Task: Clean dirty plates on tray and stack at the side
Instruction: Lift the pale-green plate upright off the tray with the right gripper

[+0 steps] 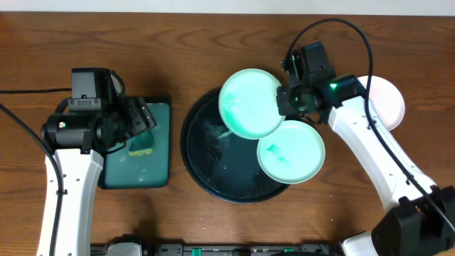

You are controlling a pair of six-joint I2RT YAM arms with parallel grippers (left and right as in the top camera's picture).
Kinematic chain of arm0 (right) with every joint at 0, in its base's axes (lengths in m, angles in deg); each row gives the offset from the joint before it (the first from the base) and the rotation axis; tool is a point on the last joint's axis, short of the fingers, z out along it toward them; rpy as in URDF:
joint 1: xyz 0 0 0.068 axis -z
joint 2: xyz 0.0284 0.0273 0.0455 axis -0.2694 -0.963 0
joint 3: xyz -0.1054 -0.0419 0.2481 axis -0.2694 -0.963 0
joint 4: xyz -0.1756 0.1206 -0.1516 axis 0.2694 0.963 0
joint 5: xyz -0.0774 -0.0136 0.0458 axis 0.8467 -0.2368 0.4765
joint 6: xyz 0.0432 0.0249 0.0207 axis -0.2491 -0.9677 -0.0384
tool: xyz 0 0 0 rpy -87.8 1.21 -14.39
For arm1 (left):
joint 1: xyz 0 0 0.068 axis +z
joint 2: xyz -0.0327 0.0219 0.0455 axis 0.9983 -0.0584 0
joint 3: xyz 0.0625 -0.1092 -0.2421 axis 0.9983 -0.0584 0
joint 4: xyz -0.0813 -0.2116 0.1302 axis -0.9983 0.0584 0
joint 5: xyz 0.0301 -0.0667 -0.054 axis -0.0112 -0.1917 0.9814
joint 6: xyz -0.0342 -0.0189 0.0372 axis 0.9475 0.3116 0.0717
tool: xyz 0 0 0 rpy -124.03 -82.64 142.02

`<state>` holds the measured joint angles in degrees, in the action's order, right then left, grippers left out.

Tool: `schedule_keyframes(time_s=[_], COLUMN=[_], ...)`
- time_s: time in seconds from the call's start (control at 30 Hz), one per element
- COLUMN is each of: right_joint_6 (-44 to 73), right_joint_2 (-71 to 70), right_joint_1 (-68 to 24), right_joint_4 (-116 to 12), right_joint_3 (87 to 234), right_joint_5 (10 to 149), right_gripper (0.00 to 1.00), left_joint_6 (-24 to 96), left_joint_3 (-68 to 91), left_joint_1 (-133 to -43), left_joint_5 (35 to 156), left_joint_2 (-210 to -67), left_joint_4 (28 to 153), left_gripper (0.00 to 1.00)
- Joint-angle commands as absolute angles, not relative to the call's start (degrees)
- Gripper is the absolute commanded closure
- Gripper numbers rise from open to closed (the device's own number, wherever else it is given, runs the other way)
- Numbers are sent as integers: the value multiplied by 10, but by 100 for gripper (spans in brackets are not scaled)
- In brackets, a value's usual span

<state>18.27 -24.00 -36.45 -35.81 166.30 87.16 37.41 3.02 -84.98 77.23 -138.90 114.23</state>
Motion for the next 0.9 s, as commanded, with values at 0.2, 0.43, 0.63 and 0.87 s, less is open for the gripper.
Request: schedule_keyframes(time_s=[0.2, 0.43, 0.63, 0.87], right_joint_6=[206, 236, 252, 277], right_joint_2=[-234, -234, -234, -234], right_joint_1=[-463, -578, -666, -731], right_joint_4=[-352, -355, -358, -357], right_joint_3=[1666, 1666, 1666, 1666], right_joint_5=[1157, 1429, 1573, 1715], right_gripper=[99, 99, 99, 99], left_joint_6=[377, 377, 377, 377], left_joint_3=[31, 31, 30, 30], left_joint_1=[-851, -851, -851, -851], left_joint_5=[780, 780, 780, 780], left_joint_2=[-1387, -1391, -1396, -1396], left_joint_4=[1145, 1149, 1151, 1151], left_gripper=[19, 19, 20, 19])
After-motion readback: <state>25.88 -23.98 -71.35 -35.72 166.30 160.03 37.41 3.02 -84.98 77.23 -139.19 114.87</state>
